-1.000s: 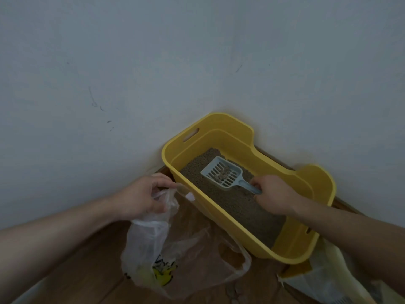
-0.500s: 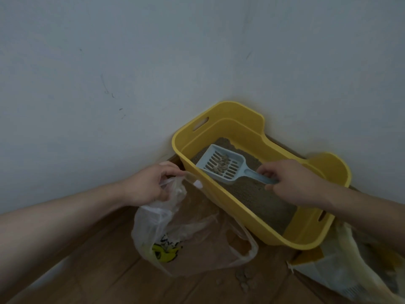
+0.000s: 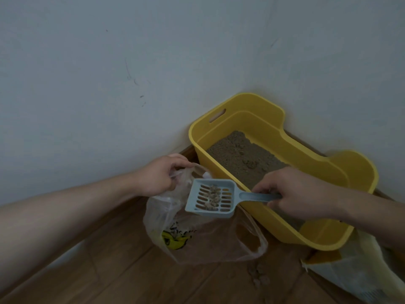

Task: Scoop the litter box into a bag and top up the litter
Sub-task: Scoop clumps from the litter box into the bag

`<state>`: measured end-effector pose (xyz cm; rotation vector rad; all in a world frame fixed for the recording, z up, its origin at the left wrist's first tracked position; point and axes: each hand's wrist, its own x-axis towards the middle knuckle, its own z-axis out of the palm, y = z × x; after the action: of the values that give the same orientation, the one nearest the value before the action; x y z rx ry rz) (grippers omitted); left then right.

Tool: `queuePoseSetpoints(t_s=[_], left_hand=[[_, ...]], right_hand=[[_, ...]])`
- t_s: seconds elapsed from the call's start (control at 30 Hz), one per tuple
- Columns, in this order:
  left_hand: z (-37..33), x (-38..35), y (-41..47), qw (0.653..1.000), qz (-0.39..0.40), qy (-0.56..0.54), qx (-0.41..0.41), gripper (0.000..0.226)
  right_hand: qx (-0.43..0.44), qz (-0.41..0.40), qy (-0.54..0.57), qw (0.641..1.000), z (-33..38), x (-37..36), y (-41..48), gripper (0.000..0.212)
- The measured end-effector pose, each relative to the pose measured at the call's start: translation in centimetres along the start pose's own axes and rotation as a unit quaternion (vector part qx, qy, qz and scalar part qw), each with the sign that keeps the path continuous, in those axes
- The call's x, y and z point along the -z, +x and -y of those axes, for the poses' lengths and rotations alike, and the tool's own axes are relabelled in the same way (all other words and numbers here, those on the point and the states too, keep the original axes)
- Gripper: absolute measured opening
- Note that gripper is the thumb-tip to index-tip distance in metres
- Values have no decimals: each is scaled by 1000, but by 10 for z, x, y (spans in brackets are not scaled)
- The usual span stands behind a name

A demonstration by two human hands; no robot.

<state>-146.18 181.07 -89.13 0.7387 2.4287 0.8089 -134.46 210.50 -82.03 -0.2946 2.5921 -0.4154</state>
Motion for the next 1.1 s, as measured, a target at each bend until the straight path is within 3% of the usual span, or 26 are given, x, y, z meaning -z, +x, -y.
queuePoseSetpoints(t_s=[0.3,0.6,1.1], left_hand=[[4,-1,-4,999,0,-37,-5,61],[6,-2,-3,999,4,-52,-10,61],[12,-3,-5,998,2,-65,-7,60]], right_hand=[[0,3,-26,1000,2,0,14,28],[25,-59,-29,998,0,-10,22,25],[16,-80,-12,997,2,-11,28,23]])
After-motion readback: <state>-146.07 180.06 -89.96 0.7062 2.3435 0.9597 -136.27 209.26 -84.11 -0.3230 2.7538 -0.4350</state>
